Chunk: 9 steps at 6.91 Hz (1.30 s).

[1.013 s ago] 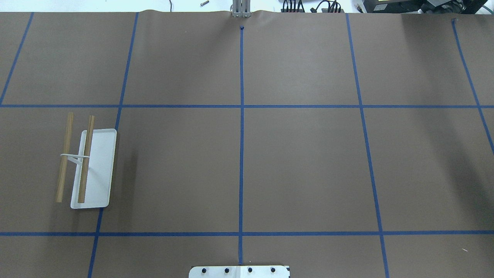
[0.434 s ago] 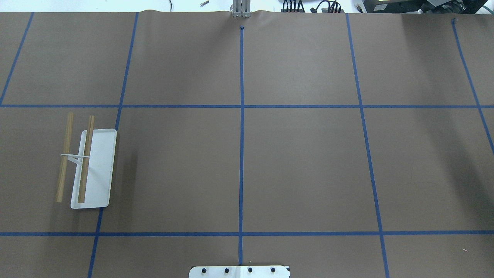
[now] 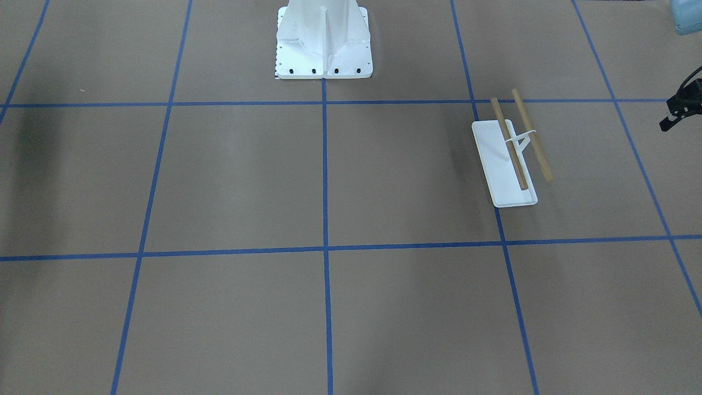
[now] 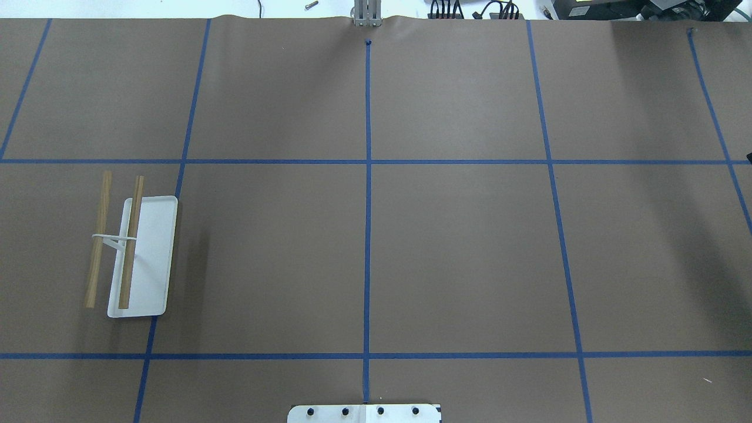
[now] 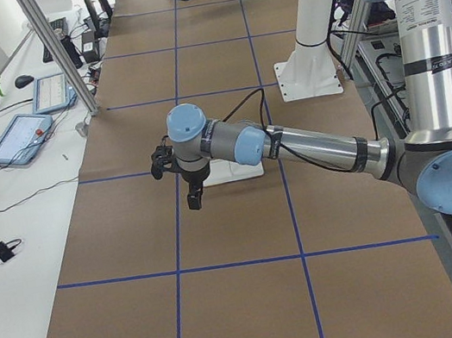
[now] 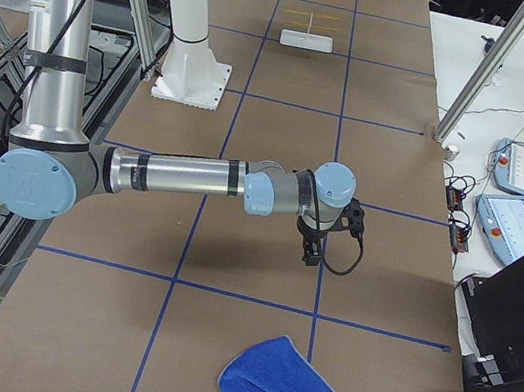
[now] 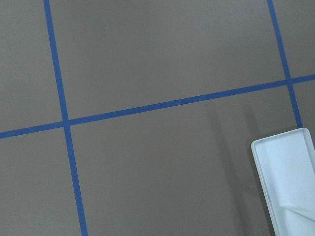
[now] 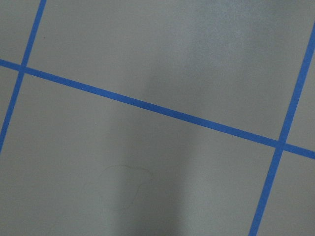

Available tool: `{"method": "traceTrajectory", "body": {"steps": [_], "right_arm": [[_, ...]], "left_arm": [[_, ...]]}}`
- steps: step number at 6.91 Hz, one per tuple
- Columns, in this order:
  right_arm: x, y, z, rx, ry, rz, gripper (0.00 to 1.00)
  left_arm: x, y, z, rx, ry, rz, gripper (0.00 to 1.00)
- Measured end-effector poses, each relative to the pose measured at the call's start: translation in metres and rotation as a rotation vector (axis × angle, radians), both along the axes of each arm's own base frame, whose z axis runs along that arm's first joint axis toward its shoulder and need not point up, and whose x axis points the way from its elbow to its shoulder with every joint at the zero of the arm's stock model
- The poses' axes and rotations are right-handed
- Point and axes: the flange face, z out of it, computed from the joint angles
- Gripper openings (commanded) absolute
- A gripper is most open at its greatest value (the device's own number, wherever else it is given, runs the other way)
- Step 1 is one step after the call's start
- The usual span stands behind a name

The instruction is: Hang towel on rack

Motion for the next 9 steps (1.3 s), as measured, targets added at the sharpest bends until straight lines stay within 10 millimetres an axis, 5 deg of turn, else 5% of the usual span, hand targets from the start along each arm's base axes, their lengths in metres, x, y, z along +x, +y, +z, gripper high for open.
{"method": "traceTrajectory", "body": {"steps": [3,6,9], "right_arm": [[0.003,0.004,0.038,-0.062,0.029,0.014,1.0],[0.04,-0.014,0.159,-0.092,0.058,0.061,1.0],[0.077,0.024,0.234,-0.164,0.069,0.093,0.99]], "left_arm": [[0.001,-0.001,0.003,-0.004,0.0,0.002,0.98],[0.001,0.002,-0.003,0.009,0.004,0.004,0.98],[0.003,0.001,-0.005,0.007,0.02,0.009,0.98]]}}
